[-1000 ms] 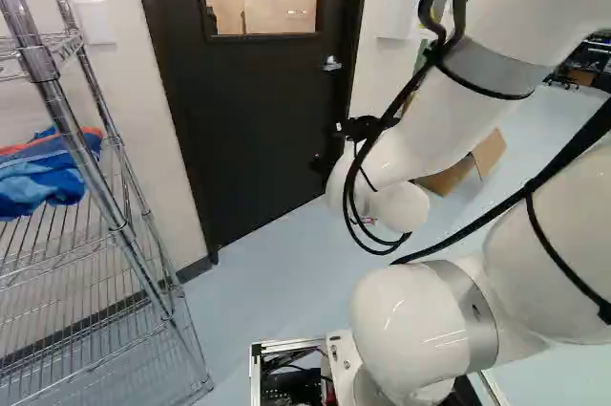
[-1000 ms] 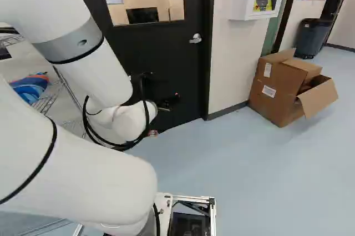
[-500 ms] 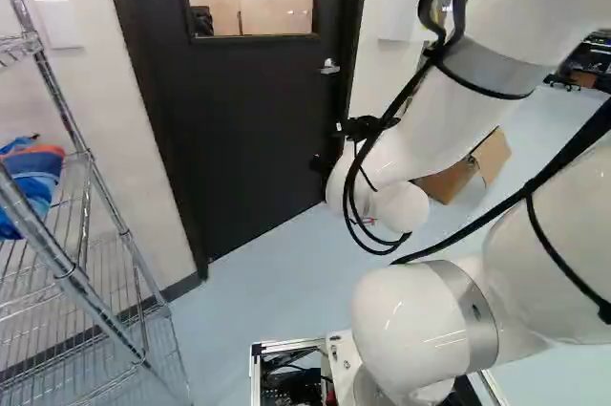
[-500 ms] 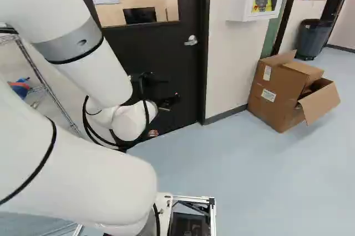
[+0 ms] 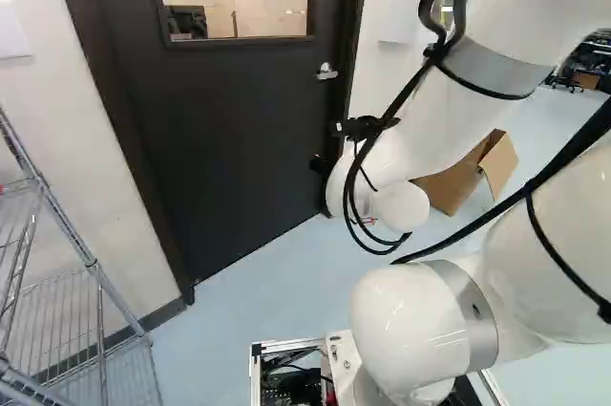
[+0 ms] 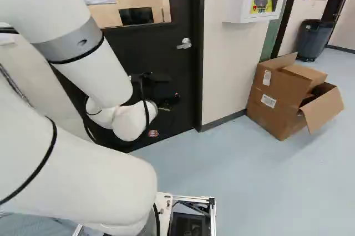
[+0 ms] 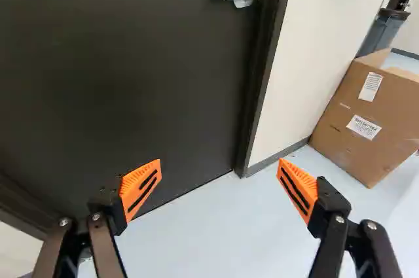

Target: Open the door and move inside

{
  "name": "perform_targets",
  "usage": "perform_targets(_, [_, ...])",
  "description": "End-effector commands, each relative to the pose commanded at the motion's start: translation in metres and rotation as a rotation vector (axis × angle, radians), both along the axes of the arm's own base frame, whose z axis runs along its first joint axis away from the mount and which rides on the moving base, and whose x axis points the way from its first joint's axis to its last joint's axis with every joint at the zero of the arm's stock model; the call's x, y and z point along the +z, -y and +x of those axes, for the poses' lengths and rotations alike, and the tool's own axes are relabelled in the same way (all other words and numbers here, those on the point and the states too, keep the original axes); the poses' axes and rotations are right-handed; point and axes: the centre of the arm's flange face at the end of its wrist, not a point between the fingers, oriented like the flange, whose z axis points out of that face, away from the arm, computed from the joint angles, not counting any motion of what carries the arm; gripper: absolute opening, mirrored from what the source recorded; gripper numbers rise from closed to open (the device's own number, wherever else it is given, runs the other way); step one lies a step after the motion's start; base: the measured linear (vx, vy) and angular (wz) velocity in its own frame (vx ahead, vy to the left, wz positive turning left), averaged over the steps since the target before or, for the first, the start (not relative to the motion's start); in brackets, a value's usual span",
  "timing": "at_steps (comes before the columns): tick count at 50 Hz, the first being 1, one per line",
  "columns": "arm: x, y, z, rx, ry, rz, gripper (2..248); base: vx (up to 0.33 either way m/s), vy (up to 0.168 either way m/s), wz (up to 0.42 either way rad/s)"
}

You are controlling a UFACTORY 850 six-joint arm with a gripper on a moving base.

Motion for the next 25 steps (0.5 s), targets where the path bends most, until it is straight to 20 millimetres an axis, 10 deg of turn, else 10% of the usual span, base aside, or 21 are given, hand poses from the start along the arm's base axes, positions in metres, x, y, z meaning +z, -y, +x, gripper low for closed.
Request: perform_targets(25, [0.0, 0.0, 0.0, 0.0, 0.0, 0.0, 247, 0.178, -0.087, 0.007])
